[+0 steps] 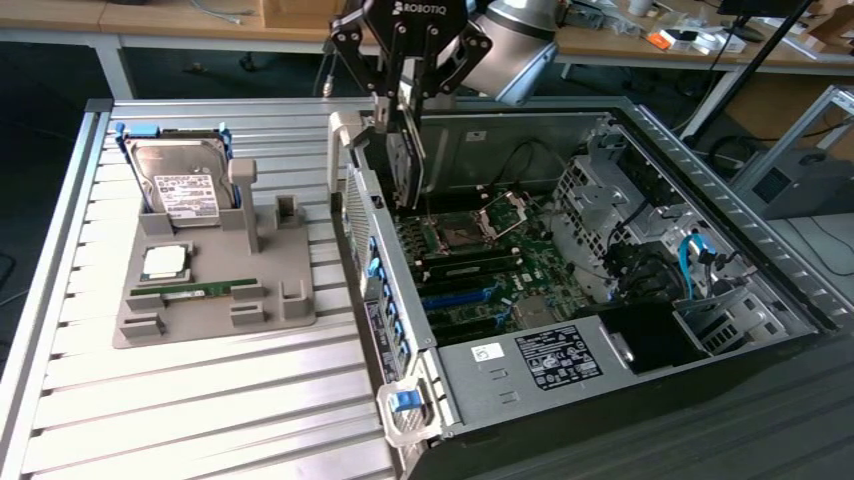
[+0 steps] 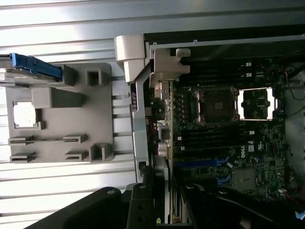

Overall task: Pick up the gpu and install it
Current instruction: 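Pick up the gpu and move the gpu toward the slot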

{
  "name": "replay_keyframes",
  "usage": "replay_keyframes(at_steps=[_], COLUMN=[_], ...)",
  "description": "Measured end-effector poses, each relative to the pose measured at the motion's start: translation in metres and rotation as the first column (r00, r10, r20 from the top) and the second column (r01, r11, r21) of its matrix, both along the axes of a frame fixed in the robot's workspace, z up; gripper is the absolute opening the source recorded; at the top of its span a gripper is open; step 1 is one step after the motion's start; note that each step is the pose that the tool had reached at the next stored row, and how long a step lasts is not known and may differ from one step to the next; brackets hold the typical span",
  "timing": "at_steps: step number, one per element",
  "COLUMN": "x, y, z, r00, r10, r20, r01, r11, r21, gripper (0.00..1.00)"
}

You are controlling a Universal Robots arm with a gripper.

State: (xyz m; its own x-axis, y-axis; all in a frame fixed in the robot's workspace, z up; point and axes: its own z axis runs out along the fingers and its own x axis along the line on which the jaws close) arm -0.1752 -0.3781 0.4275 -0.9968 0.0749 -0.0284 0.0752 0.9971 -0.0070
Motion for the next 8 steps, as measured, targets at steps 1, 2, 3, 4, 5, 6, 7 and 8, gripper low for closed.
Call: replay_keyframes(at_steps=[1, 2, 3, 4, 5, 6, 7, 8], x=[0.0013, 0.0022, 0.0029, 0.0037, 0.0043, 0.0048, 0.0056, 0.0060], y=[0.0000, 0.0000, 0.0000, 0.0000, 0.0000, 0.0000, 0.0000, 0.0000], z=[-0.0002, -0.0003, -0.0005, -0.0006, -0.0007, -0.0008, -0.0009, -0.0010], r00=[1.0000, 1.0000, 1.0000, 1.0000, 1.0000, 1.0000, 1.0000, 1.0000], r10=[0.000, 0.000, 0.000, 0.000, 0.000, 0.000, 0.000, 0.000], r20=[0.0000, -0.0001, 0.0000, 0.0000, -0.0001, -0.0001, 0.0000, 0.0000], r01=[0.000, 0.000, 0.000, 0.000, 0.000, 0.000, 0.000, 0.000], r11=[1.0000, 1.0000, 1.0000, 1.0000, 1.0000, 1.0000, 1.0000, 1.0000], r21=[-0.0002, -0.0003, -0.0004, -0.0005, -0.0006, -0.0006, -0.0007, -0.0007], gripper=[0.27, 0.27, 0.27, 0.27, 0.27, 0.27, 0.27, 0.27])
